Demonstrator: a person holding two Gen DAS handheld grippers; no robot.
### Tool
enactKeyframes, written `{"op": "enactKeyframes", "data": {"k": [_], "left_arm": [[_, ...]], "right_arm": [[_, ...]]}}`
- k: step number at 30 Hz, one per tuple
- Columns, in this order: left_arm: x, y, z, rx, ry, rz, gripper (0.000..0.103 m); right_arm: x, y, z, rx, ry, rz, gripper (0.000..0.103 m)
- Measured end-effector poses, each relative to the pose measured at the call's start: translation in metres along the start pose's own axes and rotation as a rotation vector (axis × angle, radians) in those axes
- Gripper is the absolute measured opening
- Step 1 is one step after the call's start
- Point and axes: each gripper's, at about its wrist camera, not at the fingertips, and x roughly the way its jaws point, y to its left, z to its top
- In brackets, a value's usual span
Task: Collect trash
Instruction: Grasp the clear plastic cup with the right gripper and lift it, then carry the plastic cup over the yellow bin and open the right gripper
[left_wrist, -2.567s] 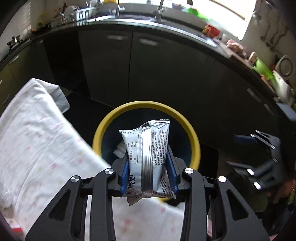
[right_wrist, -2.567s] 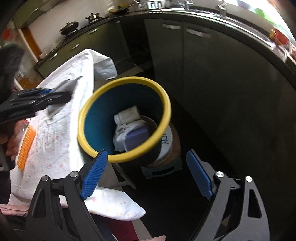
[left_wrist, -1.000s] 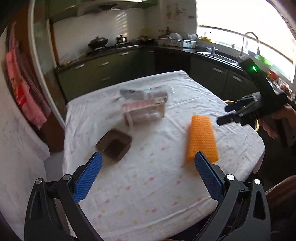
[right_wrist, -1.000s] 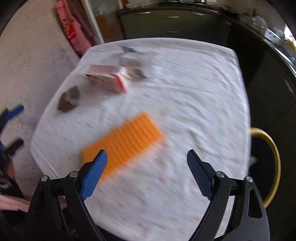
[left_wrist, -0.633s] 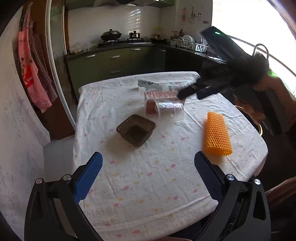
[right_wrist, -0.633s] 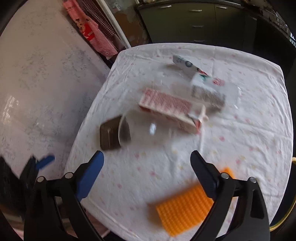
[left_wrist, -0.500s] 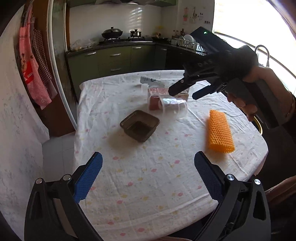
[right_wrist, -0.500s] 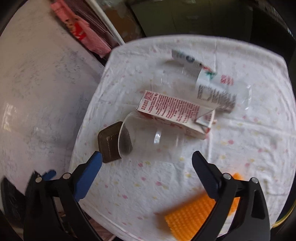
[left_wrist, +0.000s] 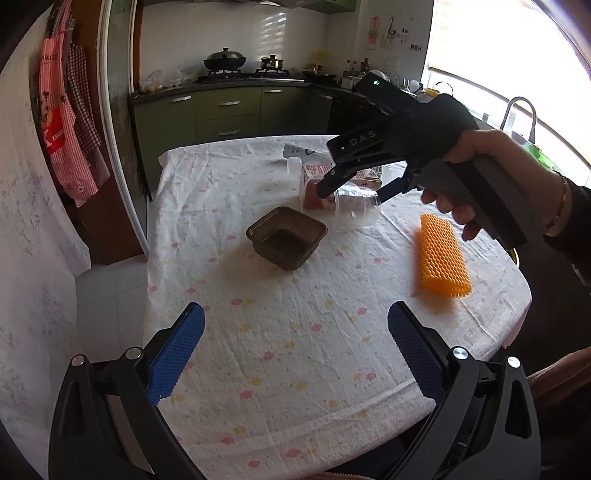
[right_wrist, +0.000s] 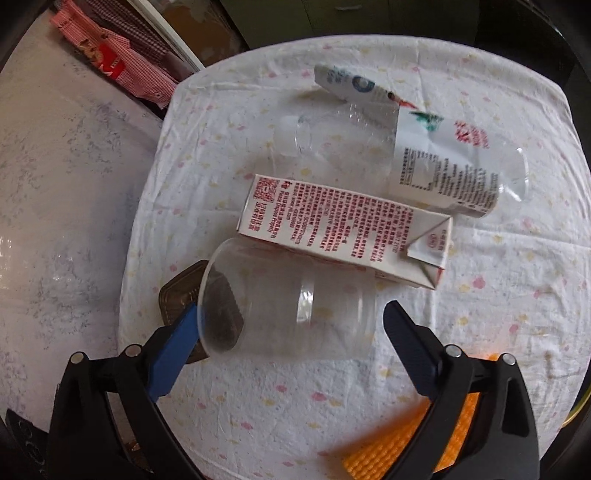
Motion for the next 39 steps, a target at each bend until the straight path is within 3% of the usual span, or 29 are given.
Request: {"op": "enactKeyframes", "data": {"k": [2, 11, 17, 22, 29, 34, 39], "left_arm": [[0.000, 0.000, 0.000, -0.002, 0.001, -0.001, 0.098], [0.005, -0.007, 0.001, 0.005, 0.007, -0.012, 0.098], [0.007, -0.025, 0.005, 0.040, 0.013, -0.026, 0.098], [0.011, -0.043, 0.011, 0.079, 0.023, -0.042, 0.098], [0.032, -0.079, 0.022, 0.125, 0.060, -0.073, 0.098], [0.047, -0.110, 0.030, 0.160, 0.084, -0.104, 0.098], [0.061, -0.142, 0.038, 0.215, 0.104, -0.129, 0.098]], "right_arm": [[0.001, -0.001, 0.001, -0.007, -0.008, -0.015, 0.080], [-0.038, -0.015, -0.024, -0.033, -0.049, 0.010, 0.080], [-0.082, -0.049, -0.055, -0.005, -0.113, 0.054, 0.080], [-0.130, -0.126, -0.091, 0.132, -0.229, 0.049, 0.080], [-0.163, -0.270, -0.141, 0.395, -0.328, -0.115, 0.080], [-0.154, -0.353, -0.165, 0.525, -0.312, -0.204, 0.080], [-0.139, -0.399, -0.173, 0.566, -0.280, -0.230, 0.082]]}}
